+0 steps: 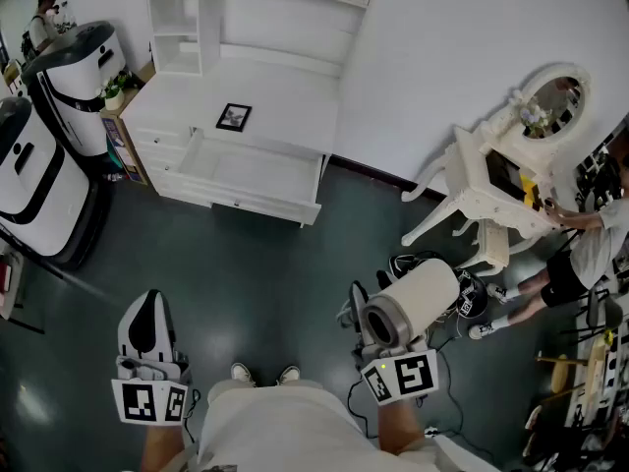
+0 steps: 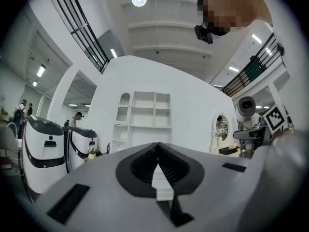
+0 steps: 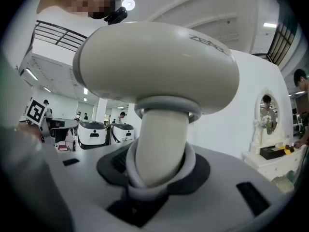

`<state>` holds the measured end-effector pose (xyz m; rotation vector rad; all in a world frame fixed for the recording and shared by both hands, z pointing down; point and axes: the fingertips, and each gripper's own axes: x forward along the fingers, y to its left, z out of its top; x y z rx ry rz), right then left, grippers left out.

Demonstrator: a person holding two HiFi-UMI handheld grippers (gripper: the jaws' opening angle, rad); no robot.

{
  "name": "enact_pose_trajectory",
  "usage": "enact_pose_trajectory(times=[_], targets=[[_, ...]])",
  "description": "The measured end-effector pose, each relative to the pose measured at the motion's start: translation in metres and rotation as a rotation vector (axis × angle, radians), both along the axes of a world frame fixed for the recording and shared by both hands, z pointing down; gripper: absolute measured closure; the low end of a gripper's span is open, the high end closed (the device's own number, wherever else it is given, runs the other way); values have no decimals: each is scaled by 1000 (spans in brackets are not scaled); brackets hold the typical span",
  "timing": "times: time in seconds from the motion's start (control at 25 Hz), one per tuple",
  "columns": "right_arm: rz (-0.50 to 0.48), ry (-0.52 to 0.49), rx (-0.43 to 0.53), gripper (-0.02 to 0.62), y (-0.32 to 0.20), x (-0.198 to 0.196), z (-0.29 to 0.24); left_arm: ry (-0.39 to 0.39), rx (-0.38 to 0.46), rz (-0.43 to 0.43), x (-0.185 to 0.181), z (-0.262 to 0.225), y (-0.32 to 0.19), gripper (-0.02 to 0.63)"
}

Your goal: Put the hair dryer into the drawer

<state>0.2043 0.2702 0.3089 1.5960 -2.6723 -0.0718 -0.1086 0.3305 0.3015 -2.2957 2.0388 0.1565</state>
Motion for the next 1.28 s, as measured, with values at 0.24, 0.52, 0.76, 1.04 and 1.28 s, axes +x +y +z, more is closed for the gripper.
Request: enact_pose_trajectory(times=[0.24, 0.52, 0.76, 1.04, 1.28], targets=[[-13, -7, 8, 411, 7, 3, -4, -4, 1, -9, 6, -4, 10, 589], [-33, -11, 8, 411, 9, 13, -3, -11, -1, -9, 21, -5, 13, 589], [-71, -33, 29, 411, 18, 31, -4, -27, -17, -13, 44, -1, 23, 589], [-86, -53, 31, 411, 21, 47, 2, -37, -34, -31, 62, 8, 36, 589], [-93, -40, 4, 411, 10, 40, 15, -26, -61, -42, 55, 22, 25, 589]])
